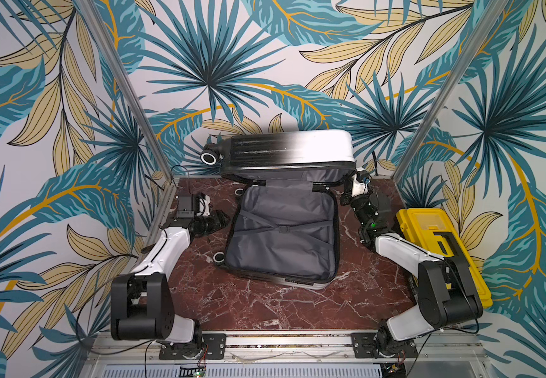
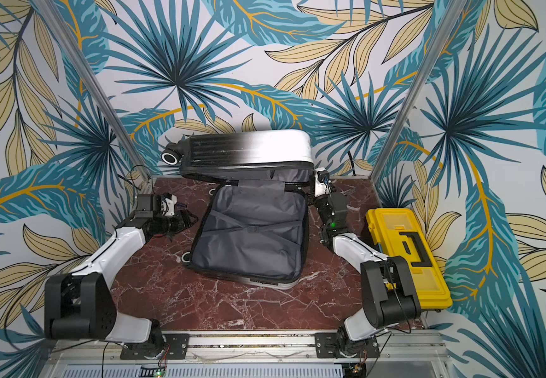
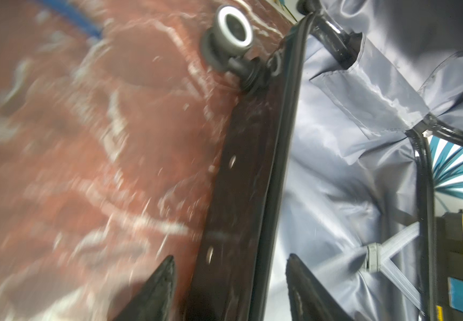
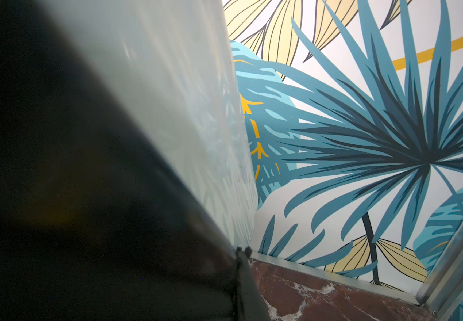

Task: Close the suitcase zippers
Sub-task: Close the suitcase at the center of the board.

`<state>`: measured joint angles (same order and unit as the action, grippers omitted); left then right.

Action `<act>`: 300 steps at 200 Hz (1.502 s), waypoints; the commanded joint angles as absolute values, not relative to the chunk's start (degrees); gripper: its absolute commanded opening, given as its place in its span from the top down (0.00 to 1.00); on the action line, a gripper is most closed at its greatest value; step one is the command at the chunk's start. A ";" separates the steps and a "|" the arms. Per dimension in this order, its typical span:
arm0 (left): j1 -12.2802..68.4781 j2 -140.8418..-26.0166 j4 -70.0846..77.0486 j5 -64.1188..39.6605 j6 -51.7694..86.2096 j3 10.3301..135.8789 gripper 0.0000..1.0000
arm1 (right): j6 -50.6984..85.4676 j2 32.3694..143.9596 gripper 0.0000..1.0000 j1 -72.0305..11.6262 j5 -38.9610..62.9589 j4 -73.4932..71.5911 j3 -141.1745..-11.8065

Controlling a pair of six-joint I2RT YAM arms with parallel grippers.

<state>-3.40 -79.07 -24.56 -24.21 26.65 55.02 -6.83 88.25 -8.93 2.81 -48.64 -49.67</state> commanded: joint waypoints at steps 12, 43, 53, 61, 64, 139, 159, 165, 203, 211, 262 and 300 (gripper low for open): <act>-6.83 -66.14 -27.61 -20.67 30.56 50.30 0.22 | -11.00 83.54 0.83 -10.81 13.65 -30.31 -49.81; -7.94 -55.95 -30.47 -11.83 32.22 49.49 0.08 | -15.58 79.31 0.55 -10.81 17.20 -18.88 -49.06; -8.46 -54.04 -32.32 -10.54 32.95 50.27 0.07 | -17.25 78.07 0.47 -10.81 18.88 -14.35 -48.98; -8.84 -52.36 -33.63 -9.04 33.84 50.78 0.07 | -18.83 76.81 0.42 -10.81 19.37 -10.02 -48.96; -8.93 -51.64 -33.99 -8.57 34.04 50.88 0.07 | -19.33 76.16 0.40 -10.81 19.57 -8.37 -48.88; -11.32 -43.41 -41.96 -6.21 34.08 52.38 0.06 | -22.31 64.52 0.19 -11.00 0.85 33.95 -51.87; -11.41 -44.13 -43.08 -8.57 32.76 52.91 0.03 | -19.11 61.34 0.18 -10.93 -7.43 37.23 -51.98; -11.35 -44.39 -43.07 -9.86 32.69 52.91 0.02 | -18.35 60.69 0.17 -10.92 -9.04 37.68 -52.38; -11.33 -45.51 -41.84 -16.94 34.35 51.28 0.01 | -12.89 62.02 0.14 -10.70 -3.68 29.90 -55.18; -11.37 -45.52 -40.28 -19.79 35.35 50.76 0.01 | -11.50 64.15 0.14 -10.64 -2.16 28.98 -56.62; -9.78 -46.70 -30.99 -29.92 42.48 47.72 0.01 | 1.84 78.89 0.21 -8.60 0.09 30.49 -65.08; -4.52 -49.05 -29.04 -27.27 45.20 46.28 0.01 | 11.96 83.39 0.29 -7.91 7.70 24.45 -62.26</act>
<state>-7.64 -48.01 -33.61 -27.03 42.72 47.33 2.61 81.41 -8.01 1.45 28.27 -63.92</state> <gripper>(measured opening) 0.994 0.717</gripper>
